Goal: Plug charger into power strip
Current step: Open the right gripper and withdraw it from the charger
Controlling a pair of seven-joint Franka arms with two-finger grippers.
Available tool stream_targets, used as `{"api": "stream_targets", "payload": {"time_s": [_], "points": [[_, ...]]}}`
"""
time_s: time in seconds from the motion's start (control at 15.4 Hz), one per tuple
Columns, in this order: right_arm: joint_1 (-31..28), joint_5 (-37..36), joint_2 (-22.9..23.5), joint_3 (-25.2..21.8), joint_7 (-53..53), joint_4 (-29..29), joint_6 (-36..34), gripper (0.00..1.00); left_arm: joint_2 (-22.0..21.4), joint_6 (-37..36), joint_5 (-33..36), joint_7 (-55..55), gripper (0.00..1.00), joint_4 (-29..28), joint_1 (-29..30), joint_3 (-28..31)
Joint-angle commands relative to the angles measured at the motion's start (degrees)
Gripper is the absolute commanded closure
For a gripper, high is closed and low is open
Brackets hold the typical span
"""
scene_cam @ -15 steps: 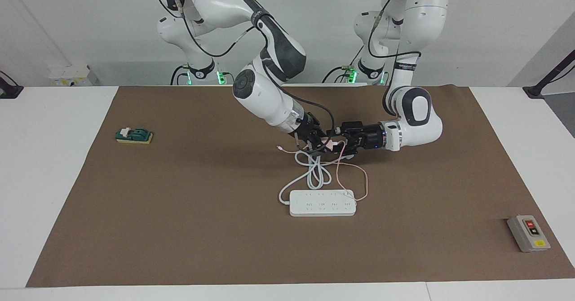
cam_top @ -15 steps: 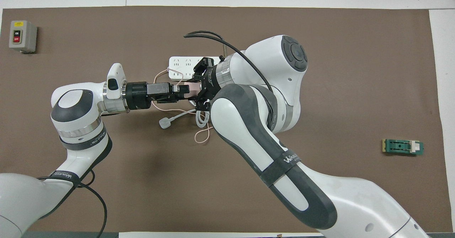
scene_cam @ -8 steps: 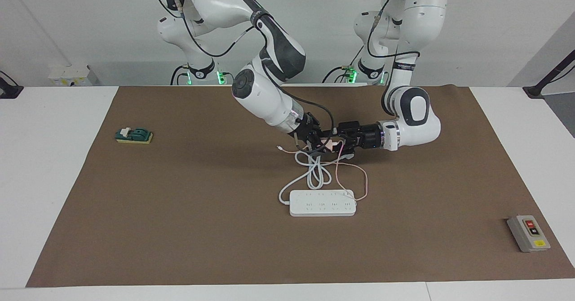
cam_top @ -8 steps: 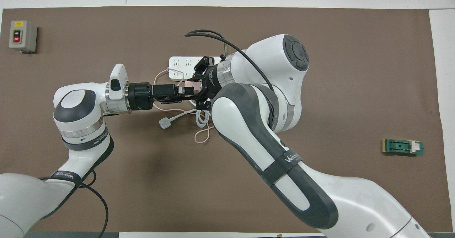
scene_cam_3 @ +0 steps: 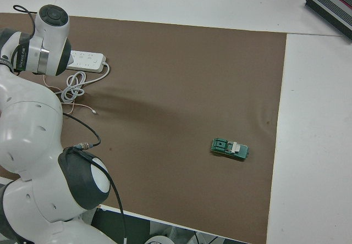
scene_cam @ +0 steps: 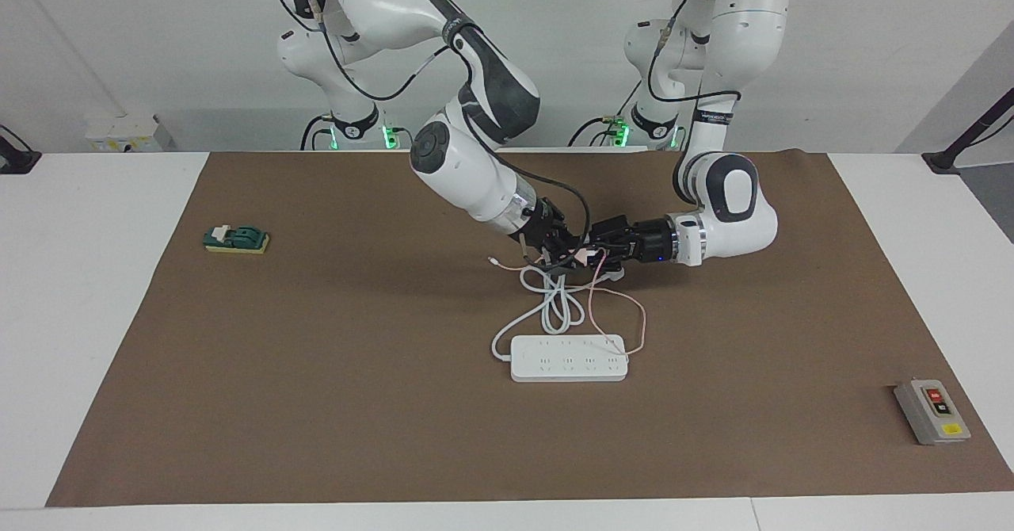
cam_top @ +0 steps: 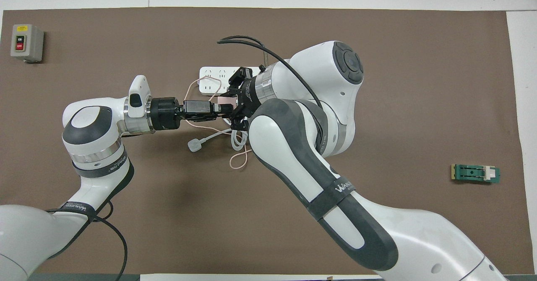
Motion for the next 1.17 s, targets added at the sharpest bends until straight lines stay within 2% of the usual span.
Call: {"api": "stream_targets", "payload": {"time_s": [0.0, 0.2, 0.26, 0.33, 0.65, 0.91, 1.11], "points": [[-0.19, 0.72, -0.30, 0.45, 1.06, 0.28, -0.97, 1.00, -0.50, 1.00, -0.96, 0.83, 1.00, -0.42, -1.02, 0.63], [-0.19, 0.80, -0.30, 0.45, 1.06, 0.28, -0.97, 1.00, -0.50, 1.70, -0.87, 3.46, 1.00, -0.42, -1.02, 0.63], [-0.19, 0.89, -0.30, 0.45, 1.23, 0.28, -0.97, 0.69, -0.50, 1.87, -0.87, 3.46, 1.00, -0.42, -1.02, 0.63], [-0.19, 0.80, -0.30, 0.37, 1.49, 0.37, -0.88, 0.01, -0.50, 1.88, -0.87, 3.46, 1.00, -0.42, -1.02, 0.63], [-2.02, 0.63, -0.21, -0.25, 2.37, 2.03, -3.16, 0.00, -0.50, 1.61, 0.44, 3.38, 1.00, -0.07, -0.41, 0.89], [-8.78, -0.86, -1.09, -0.34, 1.85, 5.11, -8.43, 0.00, 0.29, 2.14, 17.29, 4.08, 1.00, 5.72, 2.67, 0.98], [-13.10, -8.49, -3.81, -0.25, -4.44, 5.11, -11.50, 0.00, 0.47, 2.14, 26.60, 3.73, 1.00, 9.49, 4.34, 1.07]]}}
